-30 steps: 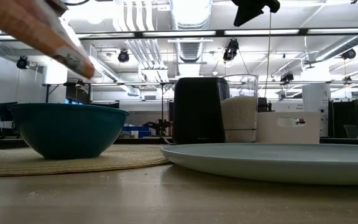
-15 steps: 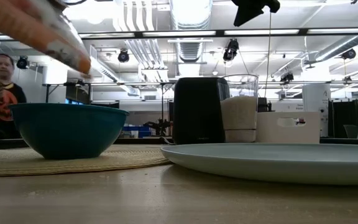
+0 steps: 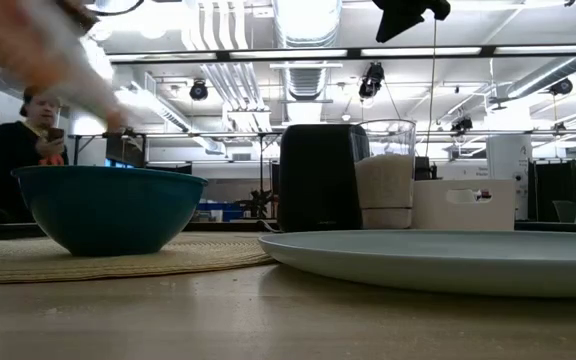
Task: Arrange a breakfast setting
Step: Put the cereal from the cereal box into the blue bowl
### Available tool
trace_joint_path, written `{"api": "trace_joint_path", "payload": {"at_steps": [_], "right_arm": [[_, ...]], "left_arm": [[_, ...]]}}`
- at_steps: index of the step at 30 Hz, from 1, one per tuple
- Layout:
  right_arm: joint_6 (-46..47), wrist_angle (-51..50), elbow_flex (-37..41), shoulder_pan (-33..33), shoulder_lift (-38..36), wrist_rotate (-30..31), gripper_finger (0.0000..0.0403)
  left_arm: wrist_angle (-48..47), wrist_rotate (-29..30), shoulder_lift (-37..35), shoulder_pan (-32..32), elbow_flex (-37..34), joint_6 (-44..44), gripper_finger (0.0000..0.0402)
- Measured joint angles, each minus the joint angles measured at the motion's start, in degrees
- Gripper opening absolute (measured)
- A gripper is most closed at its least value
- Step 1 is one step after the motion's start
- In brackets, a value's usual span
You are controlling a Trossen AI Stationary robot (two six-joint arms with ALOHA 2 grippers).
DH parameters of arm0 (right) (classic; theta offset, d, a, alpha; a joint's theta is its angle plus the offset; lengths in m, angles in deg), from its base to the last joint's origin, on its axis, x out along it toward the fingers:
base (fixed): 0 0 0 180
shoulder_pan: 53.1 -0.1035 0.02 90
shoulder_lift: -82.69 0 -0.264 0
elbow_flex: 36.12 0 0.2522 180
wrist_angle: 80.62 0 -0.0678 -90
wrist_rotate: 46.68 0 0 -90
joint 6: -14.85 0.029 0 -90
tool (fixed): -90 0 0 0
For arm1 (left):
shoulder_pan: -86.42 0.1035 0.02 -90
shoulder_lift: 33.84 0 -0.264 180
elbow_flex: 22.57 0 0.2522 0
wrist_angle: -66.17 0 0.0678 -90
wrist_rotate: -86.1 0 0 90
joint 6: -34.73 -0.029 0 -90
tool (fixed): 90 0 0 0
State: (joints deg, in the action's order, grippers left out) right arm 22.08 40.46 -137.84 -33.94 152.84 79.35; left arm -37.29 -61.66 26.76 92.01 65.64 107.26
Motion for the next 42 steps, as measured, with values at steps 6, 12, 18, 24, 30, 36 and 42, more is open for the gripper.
{"api": "trace_joint_path", "payload": {"at_steps": [6,12,18,24,30,36,42], "right_arm": [[0.0,0.0,0.0,0.0,0.0,0.02,0.0038],[-0.29,0.01,0.0,0.0,0.0,0.01,0.0038],[-0.26,0.02,0.0,0.0,-0.02,0.0,0.0038],[-0.22,0.0,0.0,0.0,-0.02,0.0,0.0038],[-0.22,0.0,0.0,0.0,-0.02,0.0,0.0038],[-0.2,0.0,0.0,0.0,-0.07,0.0,0.0038],[-0.2,0.0,0.0,0.0,-0.07,0.0,0.0038]], "left_arm": [[-0.26,0.79,0.14,0.08,0.56,-1.64,0.0],[-0.3,0.38,0.0,0.08,0.73,-1.84,0.0],[-0.2,0.17,-0.24,0.07,0.36,-2.3,0.0],[-0.07,0.21,-0.16,0.21,0.45,-2.65,0.0],[-0.15,0.11,-0.36,0.19,-0.1,-3.0,0.0],[-0.25,0.13,-0.57,0.14,-0.25,-1.86,0.0],[-0.25,0.94,-0.55,0.21,0.02,-2.41,0.0]]}}
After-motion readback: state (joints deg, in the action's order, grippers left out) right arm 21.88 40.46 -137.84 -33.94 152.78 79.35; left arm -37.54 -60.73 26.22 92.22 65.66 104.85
